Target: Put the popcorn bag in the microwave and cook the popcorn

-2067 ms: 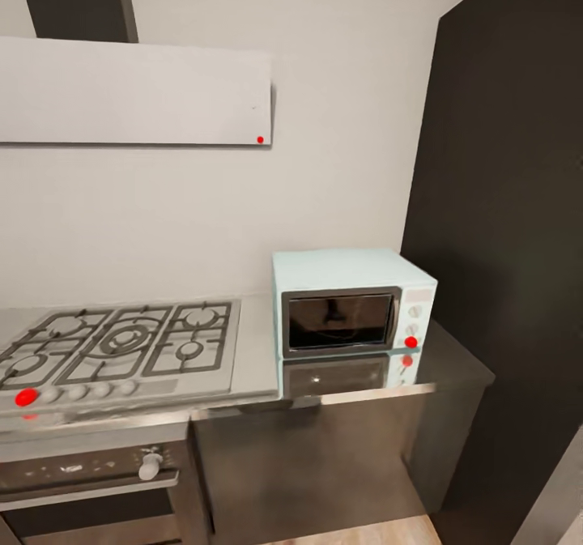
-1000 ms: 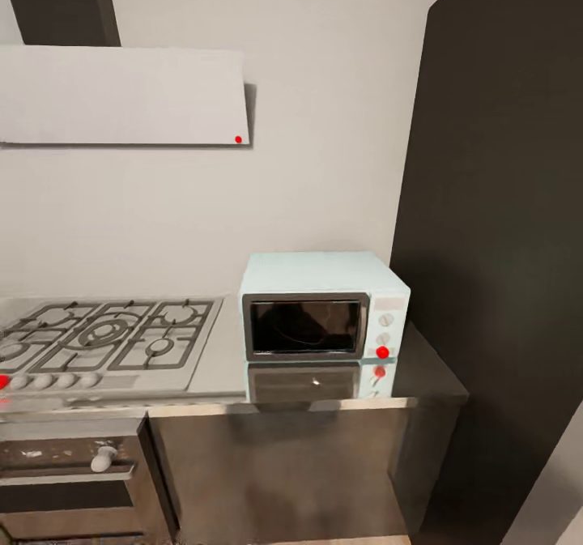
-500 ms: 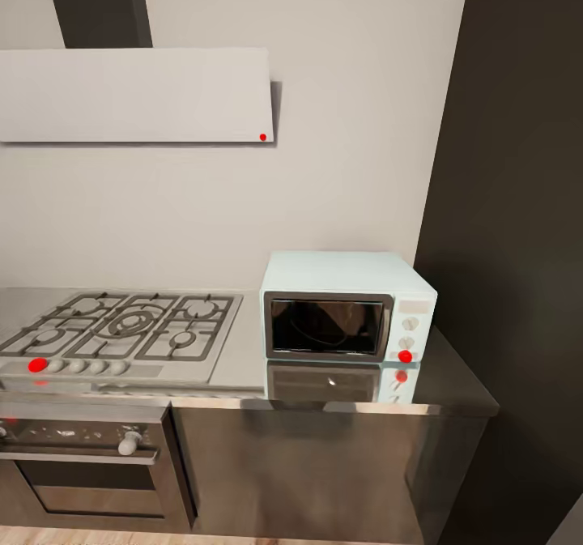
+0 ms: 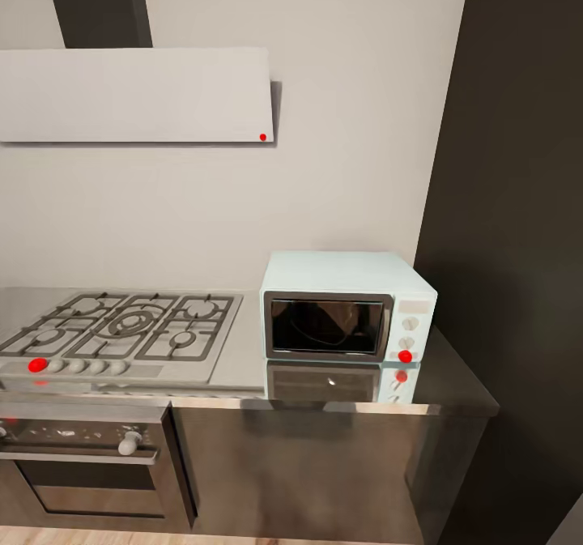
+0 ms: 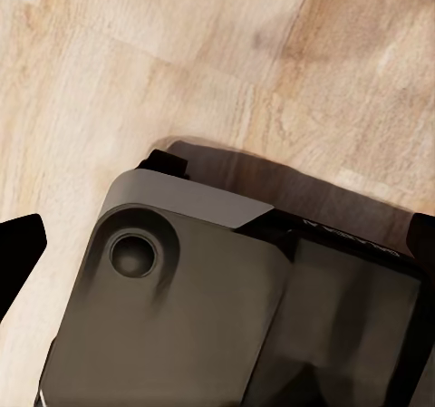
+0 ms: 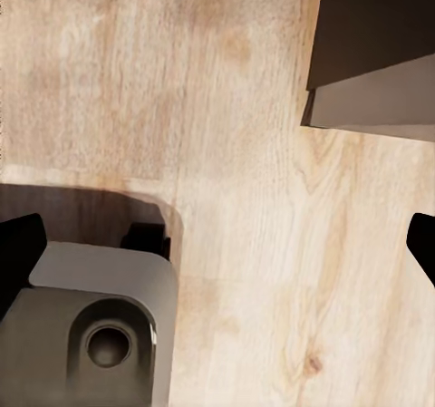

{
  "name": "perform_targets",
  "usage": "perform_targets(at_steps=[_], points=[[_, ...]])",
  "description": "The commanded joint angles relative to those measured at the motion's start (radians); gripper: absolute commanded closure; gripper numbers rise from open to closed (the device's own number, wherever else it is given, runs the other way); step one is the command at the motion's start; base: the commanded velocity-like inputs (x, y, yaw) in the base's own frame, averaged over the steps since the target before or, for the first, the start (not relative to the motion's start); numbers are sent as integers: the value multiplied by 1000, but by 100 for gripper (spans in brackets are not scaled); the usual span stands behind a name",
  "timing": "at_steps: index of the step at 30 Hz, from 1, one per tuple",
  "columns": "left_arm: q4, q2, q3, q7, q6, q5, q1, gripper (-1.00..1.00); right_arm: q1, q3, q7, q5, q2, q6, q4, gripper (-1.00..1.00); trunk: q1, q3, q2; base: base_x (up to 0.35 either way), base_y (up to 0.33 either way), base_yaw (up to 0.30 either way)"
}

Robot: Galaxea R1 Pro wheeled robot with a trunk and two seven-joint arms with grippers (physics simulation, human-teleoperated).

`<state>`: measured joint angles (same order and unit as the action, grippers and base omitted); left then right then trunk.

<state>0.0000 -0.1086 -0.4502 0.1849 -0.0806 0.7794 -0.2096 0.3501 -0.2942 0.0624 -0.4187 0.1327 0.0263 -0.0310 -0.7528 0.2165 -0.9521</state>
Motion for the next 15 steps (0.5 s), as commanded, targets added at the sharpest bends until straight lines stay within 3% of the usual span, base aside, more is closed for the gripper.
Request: perform_targets(at_steps=[1,5,7,8,9,11,12,13,15], points=[[0,0,-8,4,-2,7,-1,-100,1,-9,3,-9,1,2,-1,-100,0,1,-1,0,0,0],[0,0,-8,4,-2,7,-1,-100,1,-16,1,-8,-9,-2,16,-100,0,1,-1,0,0,0],[0,-1,-8,4,-2,7,-1,-100,2,-15,2,-9,-37,-3,53,-100,0,1,-1,0,0,0],[0,-1,-8,4,-2,7,-1,-100,2,-13,7,-9,-70,1,116,-100,0,1,-1,0,0,0],[0,-1,-8,4,-2,7,-1,-100,2,-12,15,-10,-86,7,168,-100,0,1,-1,0,0,0],[0,0,-8,4,-2,7,-1,-100,2,-13,103,-9,-112,115,394,-100,0,1,-1,0,0,0],[0,0,-8,4,-2,7,-1,-100,2,-14,120,-8,-114,144,437,-100,0,1,-1,0,0,0],[0,0,-8,4,-2,7,-1,-100,1,-17,197,-4,-121,291,658,-100,0,1,-1,0,0,0],[0,0,-8,4,-2,7,-1,-100,2,-19,235,-3,-123,401,819,-100,0,1,-1,0,0,0]])
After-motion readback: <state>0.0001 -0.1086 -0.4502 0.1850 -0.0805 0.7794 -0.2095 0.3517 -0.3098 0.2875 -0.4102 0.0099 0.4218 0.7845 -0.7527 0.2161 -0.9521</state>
